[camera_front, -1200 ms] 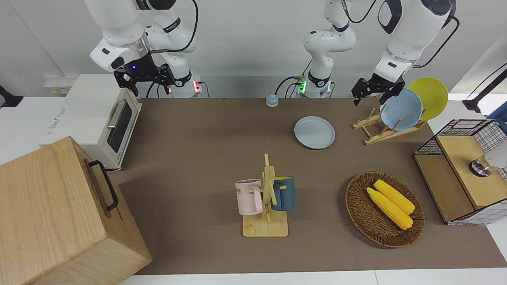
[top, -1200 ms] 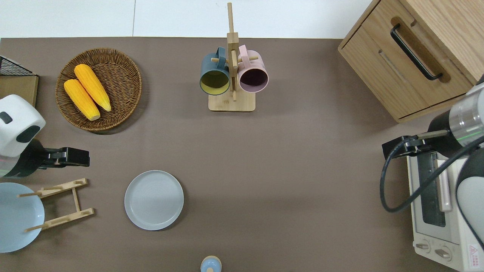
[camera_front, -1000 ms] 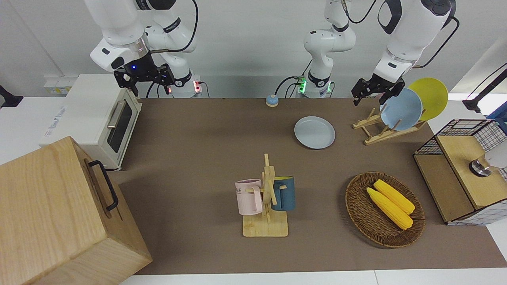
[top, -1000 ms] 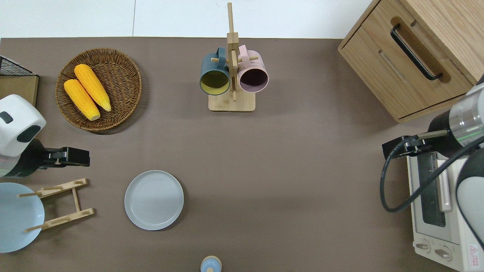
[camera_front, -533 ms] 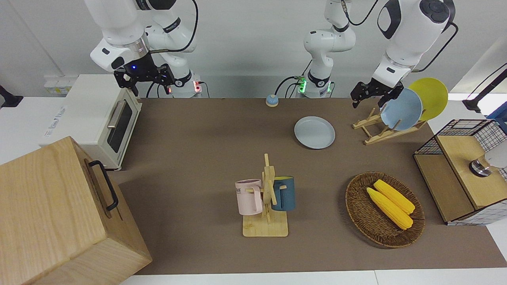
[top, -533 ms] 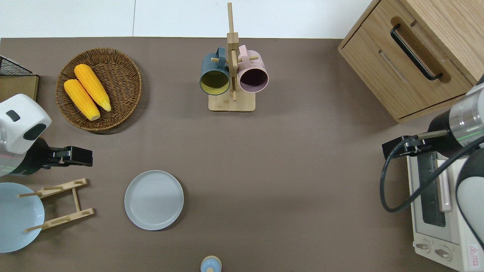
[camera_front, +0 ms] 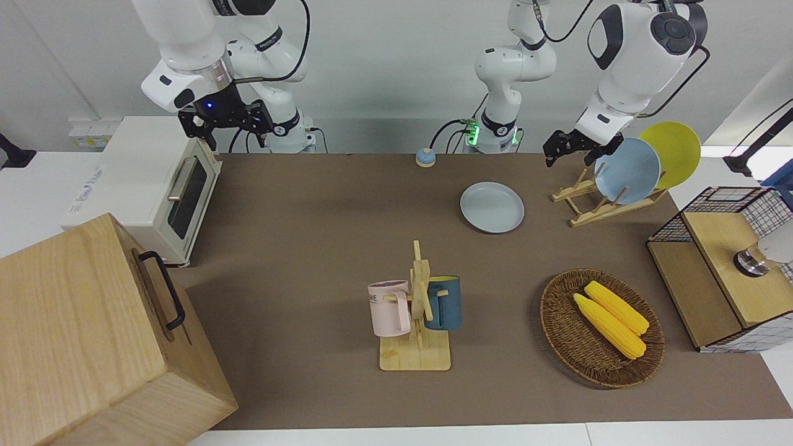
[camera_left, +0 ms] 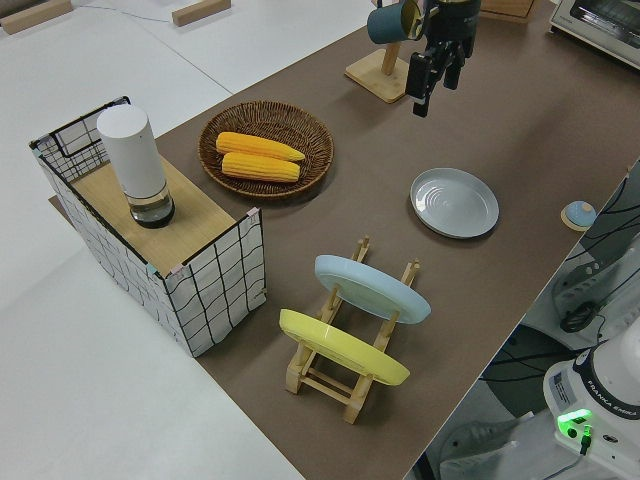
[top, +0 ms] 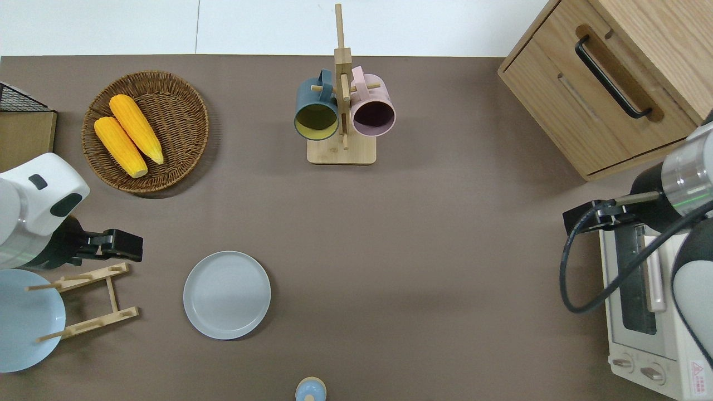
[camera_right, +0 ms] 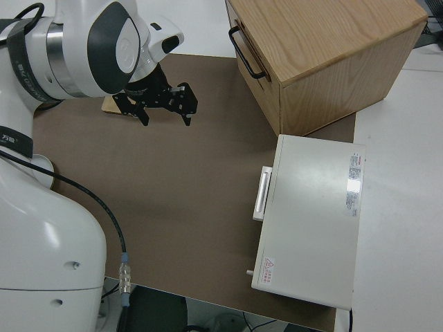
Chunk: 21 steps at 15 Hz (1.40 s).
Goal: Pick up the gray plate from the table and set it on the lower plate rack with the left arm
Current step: 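Move the left gripper over the gray plate's rim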
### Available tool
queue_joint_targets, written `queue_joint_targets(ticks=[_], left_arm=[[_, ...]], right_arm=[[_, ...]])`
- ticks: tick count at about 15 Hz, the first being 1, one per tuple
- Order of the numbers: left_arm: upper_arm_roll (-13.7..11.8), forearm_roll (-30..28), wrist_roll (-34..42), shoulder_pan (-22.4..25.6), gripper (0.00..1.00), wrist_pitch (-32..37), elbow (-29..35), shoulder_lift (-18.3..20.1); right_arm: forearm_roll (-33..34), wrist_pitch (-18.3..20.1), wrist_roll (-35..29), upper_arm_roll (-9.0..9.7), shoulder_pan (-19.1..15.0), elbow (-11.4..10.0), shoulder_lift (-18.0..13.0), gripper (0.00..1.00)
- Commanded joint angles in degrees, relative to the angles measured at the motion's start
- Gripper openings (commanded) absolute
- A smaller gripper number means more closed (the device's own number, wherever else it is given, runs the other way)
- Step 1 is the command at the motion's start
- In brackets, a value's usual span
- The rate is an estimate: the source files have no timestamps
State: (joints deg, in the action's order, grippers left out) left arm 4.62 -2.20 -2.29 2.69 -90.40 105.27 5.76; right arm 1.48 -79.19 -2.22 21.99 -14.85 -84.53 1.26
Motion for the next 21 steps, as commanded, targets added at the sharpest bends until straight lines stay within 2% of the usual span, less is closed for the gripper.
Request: queue_joint_targets(ticks=[1,3,6,11,13,18,21], left_arm=[[-0.3,-1.1,0.3,0.1,0.99,-8.3,11.9,7.8],[-0.5,-1.6,0.3,-0.1,0.99,-11.4,16.0,10.0],[-0.5,-2.7,0.3,-0.2,0.99,-13.1,18.2,10.7],[-0.1,-4.1,0.2,-0.4,0.99,-27.0,28.6,11.2],[0.0,-4.1,0.2,-0.5,0.99,-33.8,33.5,11.0],[0.0,-4.1,0.2,-2.0,0.99,-42.0,39.2,8.6],[0.0,-4.1,0.2,-3.1,0.99,-44.8,40.4,6.2]], right_arm=[[0.4,0.6,-0.7,1.21,-1.3,0.4,-0.1,0.983],[0.4,0.6,-0.7,1.21,-1.3,0.3,-0.1,0.983],[0.4,0.6,-0.7,1.21,-1.3,0.4,-0.1,0.983],[0.4,0.6,-0.7,1.13,-1.3,0.3,-0.1,0.983],[0.4,0.6,-0.7,1.21,-1.3,0.3,-0.1,0.983],[0.4,0.7,-0.7,1.21,-1.3,0.4,-0.1,0.983],[0.4,0.6,-0.7,1.21,-1.3,0.4,-0.1,0.983]])
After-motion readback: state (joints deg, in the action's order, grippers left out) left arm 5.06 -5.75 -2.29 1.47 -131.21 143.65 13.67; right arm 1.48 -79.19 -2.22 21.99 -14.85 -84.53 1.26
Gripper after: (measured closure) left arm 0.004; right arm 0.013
